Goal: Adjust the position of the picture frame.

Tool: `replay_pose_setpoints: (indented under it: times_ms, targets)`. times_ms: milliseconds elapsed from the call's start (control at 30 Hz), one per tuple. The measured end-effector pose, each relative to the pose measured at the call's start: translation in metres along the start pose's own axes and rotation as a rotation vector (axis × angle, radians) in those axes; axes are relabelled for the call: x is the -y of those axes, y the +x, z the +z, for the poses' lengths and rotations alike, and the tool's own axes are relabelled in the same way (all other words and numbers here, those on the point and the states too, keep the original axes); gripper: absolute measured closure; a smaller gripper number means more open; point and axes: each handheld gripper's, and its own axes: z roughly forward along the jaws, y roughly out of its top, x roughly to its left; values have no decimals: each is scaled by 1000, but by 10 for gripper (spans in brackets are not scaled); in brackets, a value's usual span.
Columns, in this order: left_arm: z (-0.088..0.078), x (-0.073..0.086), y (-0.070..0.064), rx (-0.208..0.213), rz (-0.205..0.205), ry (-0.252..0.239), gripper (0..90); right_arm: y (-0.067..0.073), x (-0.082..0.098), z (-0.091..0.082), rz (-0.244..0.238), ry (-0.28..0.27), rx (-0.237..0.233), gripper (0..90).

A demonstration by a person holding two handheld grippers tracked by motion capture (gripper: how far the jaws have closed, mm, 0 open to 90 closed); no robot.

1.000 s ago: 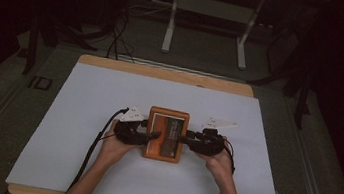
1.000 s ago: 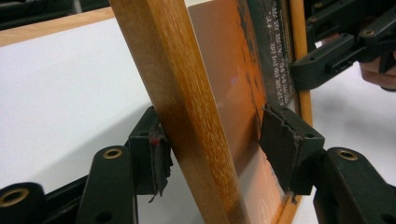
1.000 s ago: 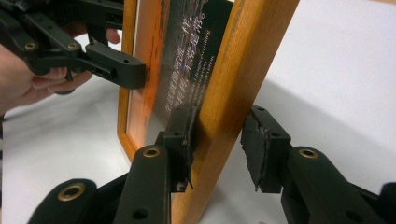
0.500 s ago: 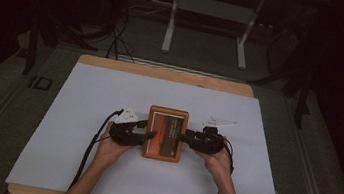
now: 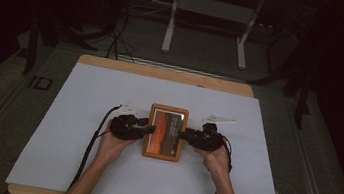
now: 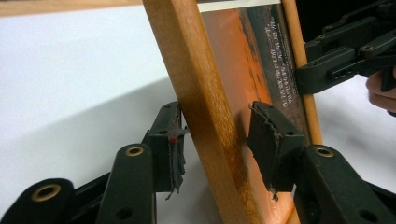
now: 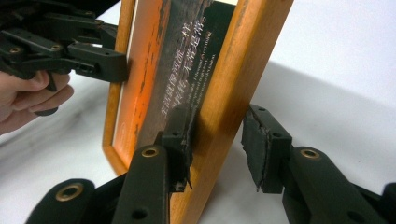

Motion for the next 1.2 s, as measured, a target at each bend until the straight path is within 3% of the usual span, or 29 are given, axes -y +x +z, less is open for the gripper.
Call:
replay_pose_setpoints:
  times_ms: [167,533,1133,1200]
  targets:
    - [8,-3,4,-3,-27,36,526,-7,-1,6,55,21,-7,612]
    - [22,0,20,25,-147,79,493,-23,-3,21,176,78,-29,580]
    - [35,2,28,39,-200,131,440,-32,-1,33,262,114,-33,544]
    - [36,3,28,35,-192,136,426,-33,0,34,274,121,-34,539]
